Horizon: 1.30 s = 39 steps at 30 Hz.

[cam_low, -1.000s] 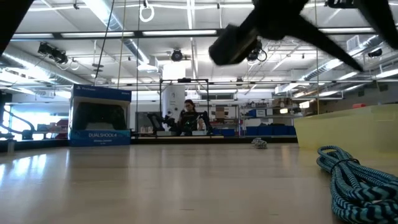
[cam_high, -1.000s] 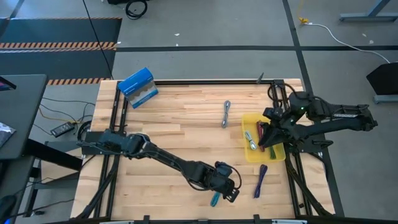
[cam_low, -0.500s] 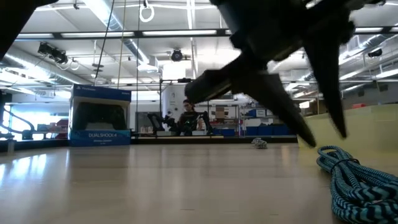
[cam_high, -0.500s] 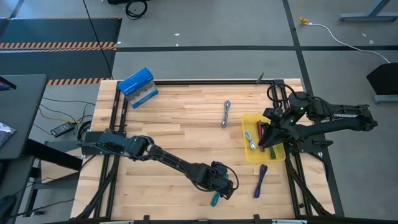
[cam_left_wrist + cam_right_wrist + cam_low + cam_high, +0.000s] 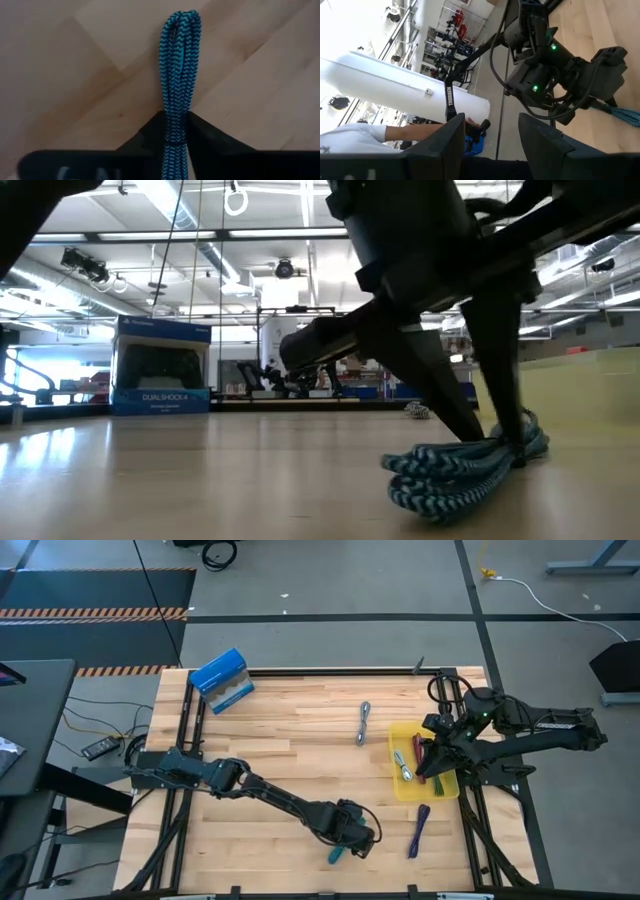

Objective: Pick and place USB-C Cables
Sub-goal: Put the light blue USB cable into the yellow container

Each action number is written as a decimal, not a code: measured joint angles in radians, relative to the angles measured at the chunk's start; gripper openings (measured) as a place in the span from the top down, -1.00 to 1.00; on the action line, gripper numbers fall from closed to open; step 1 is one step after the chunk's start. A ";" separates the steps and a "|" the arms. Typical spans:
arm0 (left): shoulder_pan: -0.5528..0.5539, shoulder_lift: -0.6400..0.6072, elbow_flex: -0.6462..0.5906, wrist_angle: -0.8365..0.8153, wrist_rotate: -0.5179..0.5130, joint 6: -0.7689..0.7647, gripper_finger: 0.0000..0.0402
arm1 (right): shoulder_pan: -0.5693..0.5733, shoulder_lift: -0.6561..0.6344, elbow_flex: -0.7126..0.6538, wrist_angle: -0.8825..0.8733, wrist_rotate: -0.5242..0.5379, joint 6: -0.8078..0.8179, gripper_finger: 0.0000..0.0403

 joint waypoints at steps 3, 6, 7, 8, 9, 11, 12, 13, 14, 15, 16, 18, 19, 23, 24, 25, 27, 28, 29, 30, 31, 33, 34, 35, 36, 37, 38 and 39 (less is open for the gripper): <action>0.003 -0.003 0.001 -0.011 0.031 -0.001 0.88 | 0.000 0.000 0.000 -0.001 0.000 0.000 0.06; 0.002 -0.004 0.001 -0.022 0.027 -0.019 0.93 | -0.001 0.000 0.000 -0.001 0.000 0.000 0.06; 0.002 -0.004 0.002 -0.032 0.030 -0.019 0.93 | 0.000 0.000 0.000 -0.001 0.001 -0.001 0.06; 0.002 -0.005 0.002 -0.046 0.035 -0.019 0.93 | 0.000 0.000 0.000 -0.001 0.005 -0.001 0.06; 0.004 -0.008 0.002 -0.061 0.039 -0.019 0.93 | -0.001 0.000 0.000 -0.001 0.008 -0.001 0.06; 0.007 -0.015 0.000 -0.085 0.041 -0.018 0.93 | -0.001 0.000 0.000 -0.002 0.010 -0.005 0.06; 0.008 -0.021 -0.001 -0.098 0.041 -0.016 0.93 | -0.001 0.000 0.000 -0.002 0.010 -0.007 0.06; 0.012 -0.025 -0.002 -0.105 0.042 -0.013 0.93 | -0.001 0.000 0.000 -0.002 0.010 -0.008 0.06; 0.013 -0.032 -0.004 -0.113 0.042 -0.010 0.93 | -0.001 0.000 0.000 -0.002 0.010 -0.009 0.06; 0.016 -0.036 -0.005 -0.121 0.041 -0.010 0.93 | -0.001 0.000 0.000 -0.002 0.010 -0.011 0.06; 0.018 -0.043 -0.005 -0.124 0.042 -0.010 0.93 | -0.001 0.000 0.000 -0.002 0.010 -0.014 0.06; 0.021 -0.062 -0.005 -0.154 0.041 0.001 0.93 | -0.001 0.000 0.000 -0.003 0.012 -0.019 0.06; 0.021 -0.075 -0.004 -0.154 0.041 0.006 0.93 | -0.001 0.000 0.000 -0.003 0.017 -0.021 0.06; 0.025 -0.124 -0.004 -0.201 0.016 0.008 0.93 | -0.001 0.000 0.000 -0.006 0.038 -0.042 0.06; 0.027 -0.143 -0.004 -0.202 0.004 0.008 0.93 | -0.001 0.000 0.000 -0.008 0.042 -0.049 0.06; 0.027 -0.164 -0.004 -0.213 -0.014 0.008 0.93 | -0.001 0.000 0.000 -0.008 0.049 -0.058 0.06; 0.030 -0.208 -0.004 -0.224 -0.063 0.008 0.93 | -0.001 0.000 0.000 -0.009 0.063 -0.067 0.06; 0.032 -0.229 -0.003 -0.228 -0.095 0.008 0.93 | -0.001 0.000 0.000 -0.010 0.070 -0.073 0.06; 0.035 -0.251 -0.002 -0.226 -0.129 0.009 0.93 | -0.001 0.000 0.000 -0.012 0.080 -0.079 0.06; 0.035 -0.274 -0.003 -0.224 -0.167 0.011 0.93 | -0.001 0.000 0.000 -0.011 0.094 -0.085 0.06; 0.038 -0.292 -0.003 -0.218 -0.209 0.016 0.93 | -0.001 0.000 0.000 -0.012 0.112 -0.090 0.06; 0.041 -0.337 -0.002 -0.182 -0.293 0.035 0.93 | -0.001 0.002 0.000 -0.011 0.170 -0.104 0.06; 0.046 -0.354 -0.002 -0.163 -0.335 0.049 0.93 | -0.001 0.006 0.000 -0.009 0.201 -0.113 0.06; 0.048 -0.375 -0.002 -0.132 -0.371 0.062 0.93 | -0.001 0.008 0.000 -0.006 0.234 -0.122 0.06; 0.054 -0.389 -0.002 -0.110 -0.406 0.076 0.93 | -0.001 0.014 0.000 -0.001 0.258 -0.134 0.06; 0.061 -0.401 -0.001 -0.087 -0.429 0.088 0.93 | -0.001 0.024 0.000 0.007 0.280 -0.147 0.06; 0.066 -0.416 -0.001 -0.066 -0.446 0.095 0.93 | -0.001 0.032 0.000 0.023 0.289 -0.160 0.06; 0.076 -0.423 -0.001 -0.059 -0.459 0.100 0.93 | -0.001 0.043 0.000 0.041 0.294 -0.167 0.06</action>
